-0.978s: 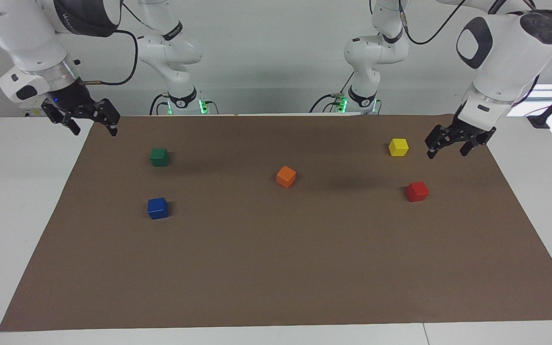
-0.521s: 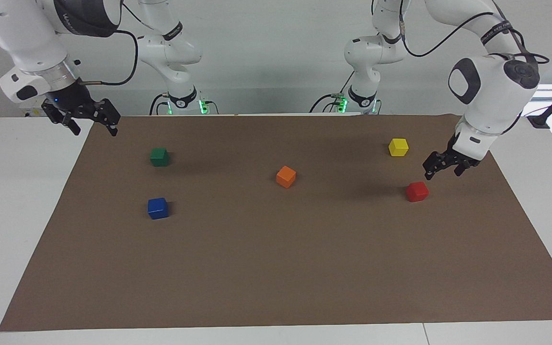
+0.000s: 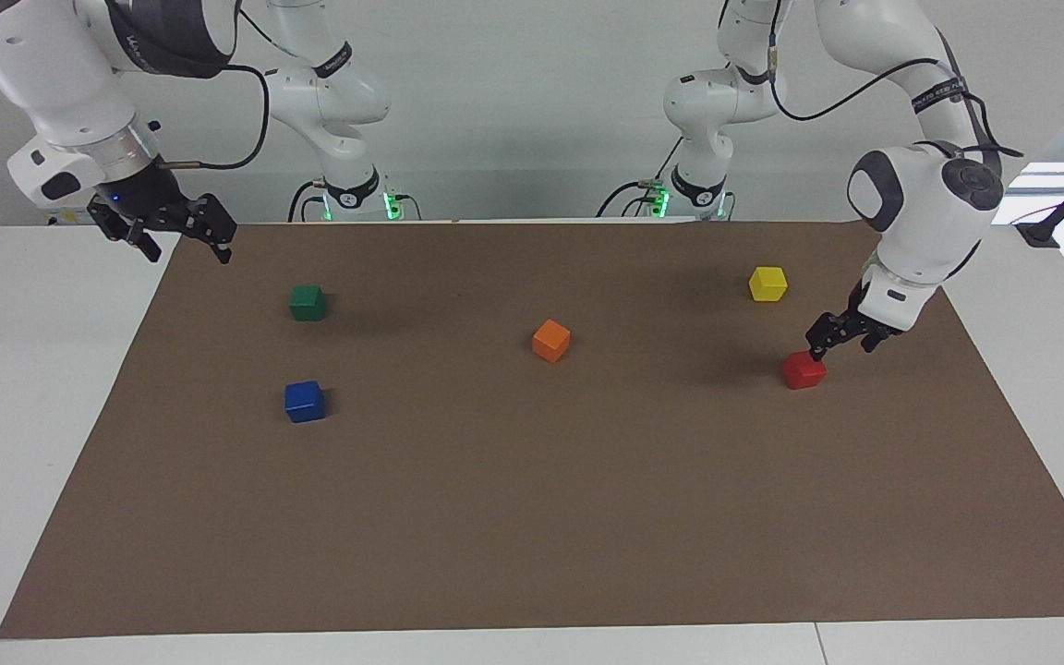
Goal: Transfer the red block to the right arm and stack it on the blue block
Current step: 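Lower the left gripper over the red cube and close on it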
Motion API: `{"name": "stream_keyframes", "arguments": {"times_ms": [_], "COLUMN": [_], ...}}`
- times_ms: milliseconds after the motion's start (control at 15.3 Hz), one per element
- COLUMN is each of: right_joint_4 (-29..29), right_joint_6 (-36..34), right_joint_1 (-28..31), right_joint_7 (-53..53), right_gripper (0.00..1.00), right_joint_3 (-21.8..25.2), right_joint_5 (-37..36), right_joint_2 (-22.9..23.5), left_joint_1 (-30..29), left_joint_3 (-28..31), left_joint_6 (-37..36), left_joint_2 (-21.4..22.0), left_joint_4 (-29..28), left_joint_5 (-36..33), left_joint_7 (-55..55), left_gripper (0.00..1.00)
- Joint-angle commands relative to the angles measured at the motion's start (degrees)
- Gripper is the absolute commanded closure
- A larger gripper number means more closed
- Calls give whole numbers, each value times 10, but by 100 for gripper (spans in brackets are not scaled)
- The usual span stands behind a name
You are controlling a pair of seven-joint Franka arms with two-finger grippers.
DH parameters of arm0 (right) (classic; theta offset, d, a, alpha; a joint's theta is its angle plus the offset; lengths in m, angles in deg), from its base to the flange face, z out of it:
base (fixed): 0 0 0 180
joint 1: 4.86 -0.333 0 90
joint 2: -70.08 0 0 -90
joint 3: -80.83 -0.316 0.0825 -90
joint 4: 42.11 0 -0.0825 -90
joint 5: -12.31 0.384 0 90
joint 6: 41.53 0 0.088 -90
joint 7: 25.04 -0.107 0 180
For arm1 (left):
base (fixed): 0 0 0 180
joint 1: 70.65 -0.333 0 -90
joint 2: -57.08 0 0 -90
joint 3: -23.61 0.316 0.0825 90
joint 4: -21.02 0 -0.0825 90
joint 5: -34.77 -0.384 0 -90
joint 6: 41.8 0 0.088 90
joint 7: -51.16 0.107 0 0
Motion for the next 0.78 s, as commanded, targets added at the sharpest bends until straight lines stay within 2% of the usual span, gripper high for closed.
{"name": "stream_keyframes", "arguments": {"times_ms": [0,717], "right_joint_4": [-38,-62], "right_joint_6": [6,12], "right_joint_1": [3,1], "right_joint_7": [10,-9], "right_gripper": [0,0], "right_joint_3": [-4,-12], "right_joint_5": [1,1], "right_joint_2": [-29,-36], "left_joint_1": [0,0], "left_joint_3": [-3,-3], "left_joint_6": [64,90], "left_joint_2": [4,-29], "left_joint_4": [-53,-74], "left_joint_5": [-7,-7], "left_joint_7": [-26,-21], "left_gripper": [0,0]}}
